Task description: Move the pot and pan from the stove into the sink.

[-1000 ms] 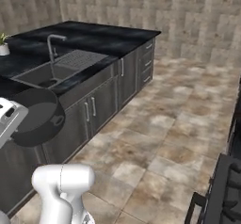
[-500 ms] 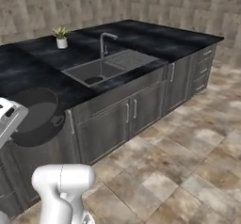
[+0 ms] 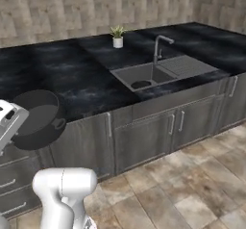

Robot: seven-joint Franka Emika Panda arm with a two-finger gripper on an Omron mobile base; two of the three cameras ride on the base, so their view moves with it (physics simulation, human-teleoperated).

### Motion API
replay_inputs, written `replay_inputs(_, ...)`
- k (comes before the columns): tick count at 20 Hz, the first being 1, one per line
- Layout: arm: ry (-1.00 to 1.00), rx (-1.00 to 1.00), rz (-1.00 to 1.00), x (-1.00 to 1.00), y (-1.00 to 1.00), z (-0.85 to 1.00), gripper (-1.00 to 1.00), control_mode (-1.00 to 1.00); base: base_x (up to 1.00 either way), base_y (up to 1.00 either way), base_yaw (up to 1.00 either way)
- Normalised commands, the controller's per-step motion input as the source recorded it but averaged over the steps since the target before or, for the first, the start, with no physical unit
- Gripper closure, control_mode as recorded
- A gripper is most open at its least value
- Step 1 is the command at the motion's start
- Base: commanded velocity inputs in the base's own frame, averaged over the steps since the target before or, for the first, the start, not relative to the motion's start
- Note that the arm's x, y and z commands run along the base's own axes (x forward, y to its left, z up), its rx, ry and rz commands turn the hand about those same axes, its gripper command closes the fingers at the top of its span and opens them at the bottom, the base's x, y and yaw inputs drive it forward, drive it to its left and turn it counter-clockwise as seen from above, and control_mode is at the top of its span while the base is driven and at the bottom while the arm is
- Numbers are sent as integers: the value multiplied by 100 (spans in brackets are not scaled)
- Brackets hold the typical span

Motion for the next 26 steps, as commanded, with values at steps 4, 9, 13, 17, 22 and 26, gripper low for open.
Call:
replay_inputs(4,0,0,0,0,0,0,100,100,-6,0,50)
replay_inputs(9,0,0,0,0,0,0,100,100,-7,0,50)
replay_inputs(13,0,0,0,0,0,0,100,100,-6,0,50)
replay_inputs(17,0,0,0,0,0,0,100,100,-2,-2,23)
replay_inputs(22,0,0,0,0,0,0,100,100,7,-14,3)
replay_inputs(26,0,0,0,0,0,0,100,100,33,-66,5)
